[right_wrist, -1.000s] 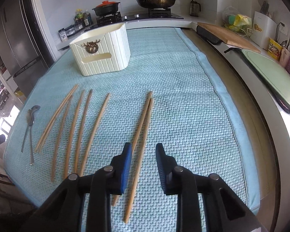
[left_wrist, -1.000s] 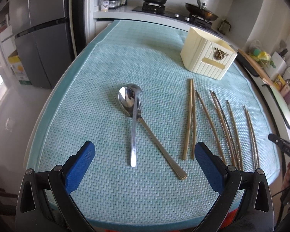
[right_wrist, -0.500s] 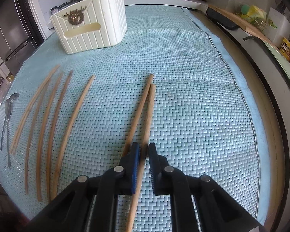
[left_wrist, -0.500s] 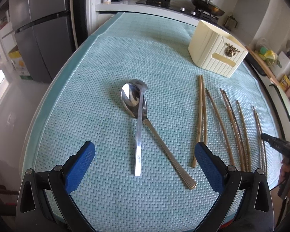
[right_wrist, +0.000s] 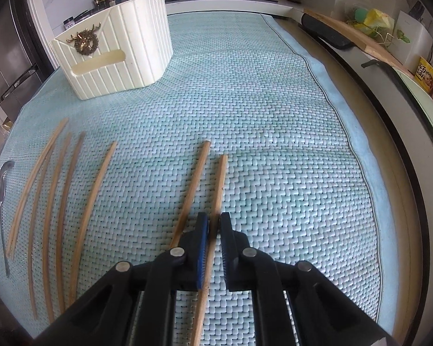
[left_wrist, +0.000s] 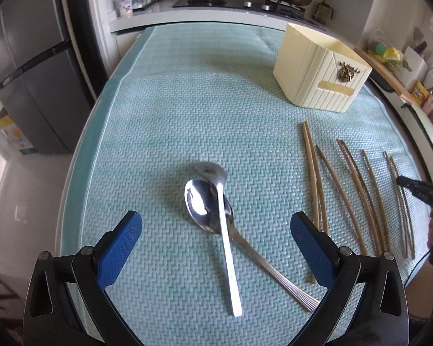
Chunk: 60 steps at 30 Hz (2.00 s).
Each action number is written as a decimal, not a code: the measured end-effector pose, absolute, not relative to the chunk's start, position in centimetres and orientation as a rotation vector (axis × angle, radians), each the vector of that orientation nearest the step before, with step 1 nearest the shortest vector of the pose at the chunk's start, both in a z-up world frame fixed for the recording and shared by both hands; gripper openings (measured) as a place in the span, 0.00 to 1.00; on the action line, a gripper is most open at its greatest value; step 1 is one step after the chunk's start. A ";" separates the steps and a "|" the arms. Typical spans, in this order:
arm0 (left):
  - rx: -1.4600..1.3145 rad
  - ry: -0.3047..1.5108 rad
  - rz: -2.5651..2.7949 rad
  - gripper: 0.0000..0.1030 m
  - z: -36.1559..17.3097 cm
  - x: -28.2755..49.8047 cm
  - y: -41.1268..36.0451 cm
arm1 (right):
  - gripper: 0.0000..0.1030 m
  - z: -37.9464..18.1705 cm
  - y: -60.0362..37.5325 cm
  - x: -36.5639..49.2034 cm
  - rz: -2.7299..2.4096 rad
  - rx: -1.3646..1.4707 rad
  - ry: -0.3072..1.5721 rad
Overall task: Organize utensils
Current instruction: 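Grasp a wooden chopstick with the right tool while the left tool moves toward the spoons, then grasp a steel spoon with the left tool while the right tool holds the chopstick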
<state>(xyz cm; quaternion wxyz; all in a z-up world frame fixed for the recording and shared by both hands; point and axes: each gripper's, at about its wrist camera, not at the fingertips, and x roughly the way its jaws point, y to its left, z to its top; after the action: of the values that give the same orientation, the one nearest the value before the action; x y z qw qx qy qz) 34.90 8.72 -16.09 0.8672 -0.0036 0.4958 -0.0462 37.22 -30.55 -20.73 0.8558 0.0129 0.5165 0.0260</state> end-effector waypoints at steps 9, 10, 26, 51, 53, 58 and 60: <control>0.208 1.325 -0.149 0.87 -21.4 44.8 6.8 | 0.07 -20.6 -31.7 36.3 0.059 0.066 1.079; 0.220 1.368 -0.145 0.84 -22.1 45.4 6.7 | 0.07 -20.6 -31.7 36.3 0.060 0.070 1.080; 0.122 1.435 -0.120 0.19 -19.6 49.0 7.7 | 0.06 -20.1 -33.5 36.2 0.099 0.104 1.088; 0.044 1.356 -0.224 0.35 -13.9 50.5 4.3 | 0.07 -19.0 -35.1 33.8 0.092 0.101 1.077; 0.030 1.319 -0.231 0.35 -12.4 49.7 4.8 | 0.07 -19.0 -35.3 33.8 0.094 0.081 1.093; 0.016 1.255 -0.242 0.35 -9.4 47.6 5.1 | 0.08 -19.5 -34.8 34.9 0.100 0.007 1.152; 0.012 1.234 -0.243 0.35 -8.6 47.0 5.1 | 0.10 -19.5 -34.6 35.3 0.109 0.019 1.168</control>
<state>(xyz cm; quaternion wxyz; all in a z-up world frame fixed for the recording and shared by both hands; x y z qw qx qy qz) 46.96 5.10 -8.57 0.8086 0.0054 0.5772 -0.1139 35.34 -34.61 -19.45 0.8328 0.0088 0.5512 0.0514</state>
